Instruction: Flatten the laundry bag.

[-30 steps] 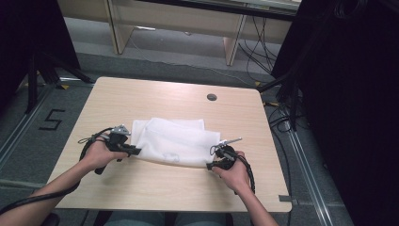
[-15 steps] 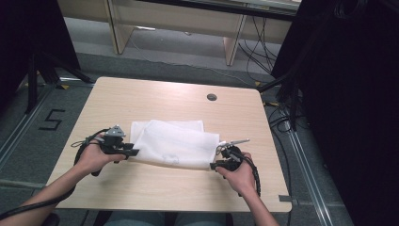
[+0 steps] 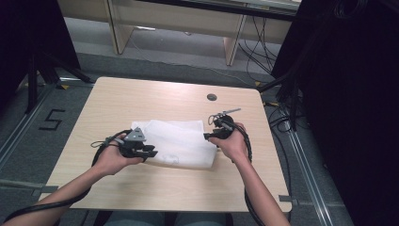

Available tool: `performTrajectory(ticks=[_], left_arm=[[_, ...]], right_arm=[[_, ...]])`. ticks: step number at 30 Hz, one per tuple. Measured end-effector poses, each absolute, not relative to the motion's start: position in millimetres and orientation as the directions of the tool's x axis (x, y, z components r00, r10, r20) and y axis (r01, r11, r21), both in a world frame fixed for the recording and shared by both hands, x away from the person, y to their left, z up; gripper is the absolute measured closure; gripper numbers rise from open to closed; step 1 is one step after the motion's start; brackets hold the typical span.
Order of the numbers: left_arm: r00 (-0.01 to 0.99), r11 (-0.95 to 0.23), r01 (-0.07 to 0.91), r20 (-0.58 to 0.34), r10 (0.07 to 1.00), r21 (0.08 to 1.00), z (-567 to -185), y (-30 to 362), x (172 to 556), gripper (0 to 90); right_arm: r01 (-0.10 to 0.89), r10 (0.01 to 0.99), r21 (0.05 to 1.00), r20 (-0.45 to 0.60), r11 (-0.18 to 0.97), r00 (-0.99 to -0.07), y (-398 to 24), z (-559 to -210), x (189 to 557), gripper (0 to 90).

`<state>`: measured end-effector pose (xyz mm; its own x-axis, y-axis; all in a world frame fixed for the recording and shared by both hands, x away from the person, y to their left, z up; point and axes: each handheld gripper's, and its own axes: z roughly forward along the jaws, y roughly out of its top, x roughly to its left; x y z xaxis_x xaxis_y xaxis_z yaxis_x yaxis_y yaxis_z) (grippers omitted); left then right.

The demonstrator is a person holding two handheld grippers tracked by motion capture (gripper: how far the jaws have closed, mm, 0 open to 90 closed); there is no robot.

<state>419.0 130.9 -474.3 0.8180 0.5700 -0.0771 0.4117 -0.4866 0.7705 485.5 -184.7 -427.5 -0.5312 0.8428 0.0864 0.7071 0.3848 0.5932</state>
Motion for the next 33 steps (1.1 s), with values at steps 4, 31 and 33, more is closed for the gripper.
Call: performTrajectory(ticks=[4,31,33], left_arm=[[0.835,-0.538,0.413,-0.07,0.546,0.735,-482.3,123.7,426.5,76.2],[0.831,-0.571,0.456,-0.097,0.547,0.683,-507.3,121.6,428.0,79.5],[0.83,-0.569,0.457,-0.099,0.549,0.684,-507.5,121.4,427.8,79.6]], right_arm=[[0.731,0.851,0.569,0.098,0.377,-0.515,-170.4,-440.1,512.6,46.5],[0.697,0.771,0.396,-0.045,0.597,-0.635,-145.6,-472.8,526.6,89.2],[0.709,0.775,0.385,-0.029,0.591,-0.631,-145.3,-470.5,524.4,89.6]])
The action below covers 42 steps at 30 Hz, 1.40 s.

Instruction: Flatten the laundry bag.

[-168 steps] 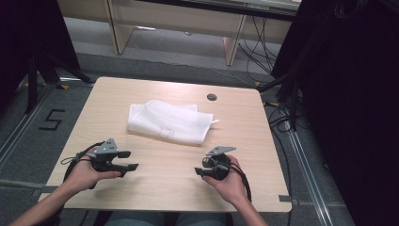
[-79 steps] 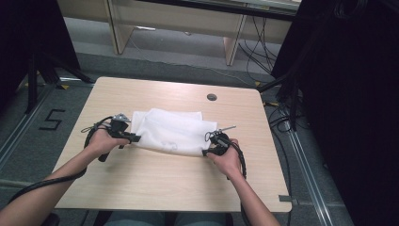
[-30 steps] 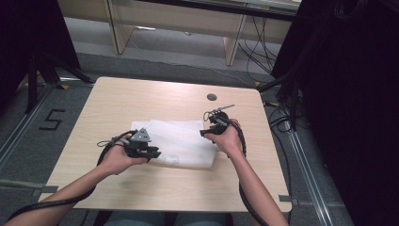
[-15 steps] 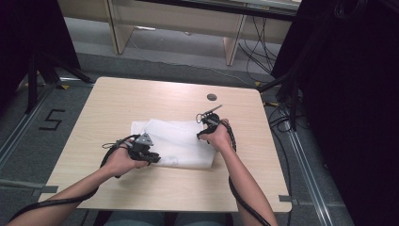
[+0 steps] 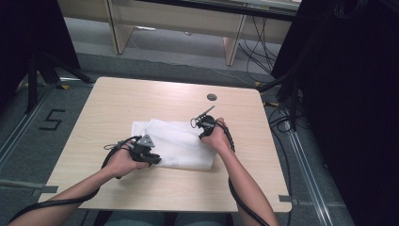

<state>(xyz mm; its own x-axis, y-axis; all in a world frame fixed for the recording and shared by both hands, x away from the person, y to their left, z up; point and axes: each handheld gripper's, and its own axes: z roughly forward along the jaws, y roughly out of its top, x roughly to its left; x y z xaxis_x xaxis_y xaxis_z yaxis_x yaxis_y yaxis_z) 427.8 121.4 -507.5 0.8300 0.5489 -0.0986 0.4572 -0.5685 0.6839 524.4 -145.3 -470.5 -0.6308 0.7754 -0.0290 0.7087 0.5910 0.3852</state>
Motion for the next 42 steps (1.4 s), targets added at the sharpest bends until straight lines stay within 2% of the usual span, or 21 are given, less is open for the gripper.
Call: performTrajectory(ticks=[11,20,23,32,35,38,42], left_arm=[[0.813,-0.541,0.477,-0.114,0.571,0.692,-508.4,119.6,426.2,79.8],[0.817,-0.558,0.473,-0.102,0.568,0.682,-507.7,120.1,426.3,80.3],[0.817,-0.558,0.472,-0.1,0.568,0.683,-507.8,119.9,426.2,80.4],[0.811,-0.552,0.473,-0.095,0.577,0.687,-508.5,119.1,424.0,80.0],[0.804,-0.538,0.459,-0.074,0.59,0.707,-508.3,115.9,420.1,74.8],[0.818,-0.54,0.427,-0.055,0.573,0.725,-504.7,111.7,415.0,72.6],[0.848,-0.531,0.412,-0.097,0.522,0.741,-499.5,93.4,402.8,76.5]], right_arm=[[0.67,0.742,0.46,0.035,0.582,-0.669,-146.0,-443.3,503.7,89.8],[0.617,0.696,0.521,0.06,0.59,-0.716,-138.8,-416.2,462.7,90.0],[0.575,0.668,0.553,0.045,0.603,-0.743,-138.8,-414.3,452.3,90.0],[0.559,0.672,0.621,0.069,0.549,-0.737,-139.8,-415.3,429.8,90.0],[0.549,0.681,0.635,0.05,0.543,-0.73,-142.2,-417.7,429.9,90.0],[0.554,0.695,0.643,0.048,0.528,-0.718,-144.4,-418.9,431.7,90.0],[0.55,0.706,0.664,0.047,0.507,-0.707,-144.5,-419.1,434.2,90.0]])
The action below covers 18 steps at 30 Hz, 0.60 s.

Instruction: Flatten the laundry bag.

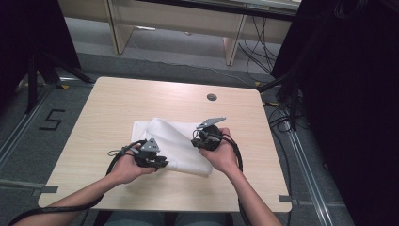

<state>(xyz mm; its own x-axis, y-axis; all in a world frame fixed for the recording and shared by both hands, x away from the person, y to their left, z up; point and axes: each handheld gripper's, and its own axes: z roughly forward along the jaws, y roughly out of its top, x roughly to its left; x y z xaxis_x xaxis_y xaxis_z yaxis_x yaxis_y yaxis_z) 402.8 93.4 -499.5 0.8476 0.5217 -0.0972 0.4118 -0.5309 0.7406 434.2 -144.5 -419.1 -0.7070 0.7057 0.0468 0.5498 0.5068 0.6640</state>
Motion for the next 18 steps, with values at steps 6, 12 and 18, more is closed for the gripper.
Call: performTrajectory(ticks=[6,12,18], left_arm=[[0.859,-0.58,0.409,-0.083,0.504,0.705,-505.2,84.5,404.2,81.7],[0.847,-0.572,0.425,-0.085,0.525,0.701,-508.1,83.8,408.0,83.5],[0.853,-0.586,0.406,-0.061,0.518,0.702,-507.8,83.3,411.1,83.8]], right_arm=[[0.533,0.69,0.667,0.039,0.521,-0.723,-141.3,-411.3,430.7,90.0],[0.52,0.673,0.675,0.048,0.522,-0.738,-137.6,-404.1,422.7,90.0],[0.48,0.636,0.696,0.042,0.534,-0.77,-134.1,-402.8,419.4,90.0]])
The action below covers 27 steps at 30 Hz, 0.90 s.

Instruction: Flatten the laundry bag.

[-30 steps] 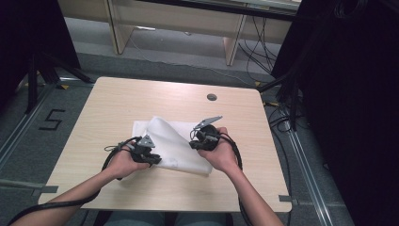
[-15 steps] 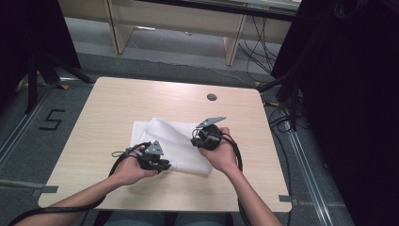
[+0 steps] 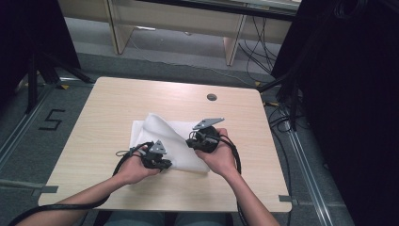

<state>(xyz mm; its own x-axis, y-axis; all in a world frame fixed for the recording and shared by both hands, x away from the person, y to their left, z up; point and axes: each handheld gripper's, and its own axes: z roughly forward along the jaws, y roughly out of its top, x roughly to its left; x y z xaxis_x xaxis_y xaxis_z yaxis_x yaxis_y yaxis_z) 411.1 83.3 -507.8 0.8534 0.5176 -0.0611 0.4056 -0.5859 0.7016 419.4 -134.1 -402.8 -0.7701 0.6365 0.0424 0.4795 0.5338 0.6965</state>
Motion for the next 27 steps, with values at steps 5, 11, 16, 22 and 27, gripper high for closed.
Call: performTrajectory(ticks=[5,11,16,22,27], left_arm=[[0.846,-0.583,0.395,-0.033,0.533,0.71,-507.8,82.5,411.1,83.7],[0.86,-0.588,0.362,-0.017,0.509,0.723,-501.5,80.1,402.7,85.8],[0.865,-0.623,0.353,0.01,0.501,0.698,-506.9,75.8,402.9,87.8],[0.854,-0.606,0.38,-0.013,0.521,0.699,-507.4,78.0,411.0,89.1],[0.844,-0.604,0.385,-0.001,0.536,0.698,-507.2,80.7,416.9,89.3]], right_arm=[[0.462,0.638,0.719,0.033,0.52,-0.769,-130.3,-403.9,414.4,90.0],[0.497,0.655,0.705,0.061,0.506,-0.753,-133.0,-406.3,411.0,90.0],[0.501,0.655,0.704,0.067,0.503,-0.752,-134.6,-403.8,406.7,90.0],[0.478,0.65,0.73,0.06,0.489,-0.757,-131.6,-403.4,402.3,90.0],[0.466,0.636,0.738,0.065,0.488,-0.769,-129.1,-403.7,401.2,90.0]])
